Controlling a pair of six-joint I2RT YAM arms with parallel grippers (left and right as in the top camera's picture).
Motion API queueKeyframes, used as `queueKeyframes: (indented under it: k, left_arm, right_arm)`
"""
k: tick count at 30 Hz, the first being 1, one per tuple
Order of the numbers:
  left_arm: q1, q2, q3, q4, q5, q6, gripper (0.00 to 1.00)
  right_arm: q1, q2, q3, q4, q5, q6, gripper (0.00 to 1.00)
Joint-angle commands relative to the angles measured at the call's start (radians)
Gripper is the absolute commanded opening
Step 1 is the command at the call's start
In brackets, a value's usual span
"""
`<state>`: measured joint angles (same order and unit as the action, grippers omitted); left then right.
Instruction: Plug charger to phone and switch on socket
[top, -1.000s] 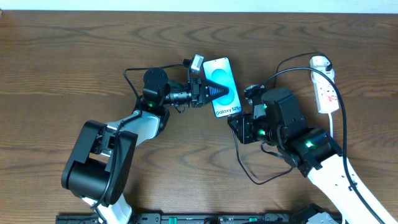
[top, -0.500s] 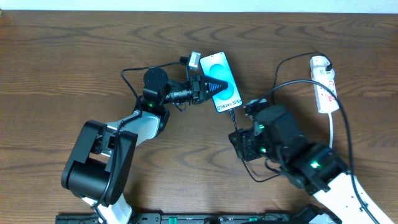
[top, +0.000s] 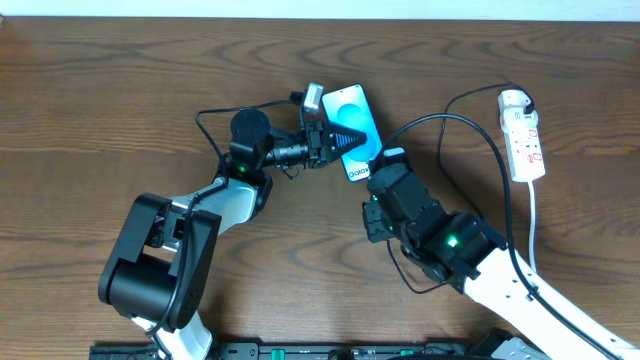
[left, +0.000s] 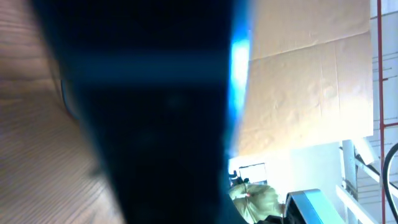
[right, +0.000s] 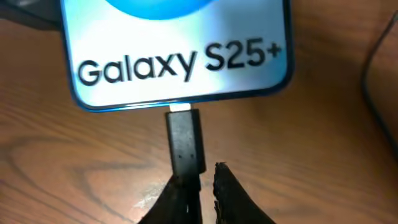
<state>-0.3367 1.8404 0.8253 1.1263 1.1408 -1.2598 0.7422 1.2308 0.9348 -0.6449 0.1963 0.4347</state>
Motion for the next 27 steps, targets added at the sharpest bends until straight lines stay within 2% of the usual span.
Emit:
queueKeyframes:
  k: [1,8,27]
  left_arm:
    - [-0.003,-0.013,0.008,0.013,0.038,0.002,0.07]
    - [-0.003,-0.013,0.008,0.013,0.068,-0.002,0.07]
    - [-0.003,-0.013,-0.009,0.013,0.138,0.011,0.07]
  right_arm:
    - [0.002,-0.006,0.013,0.034,0.037,-0.002,0.07]
    - [0.002,0.011,0.013,0.071,0.037,-0.002,0.01]
    - [-0.004,0.004,0.015,0.286,-0.005,-0.029,0.01]
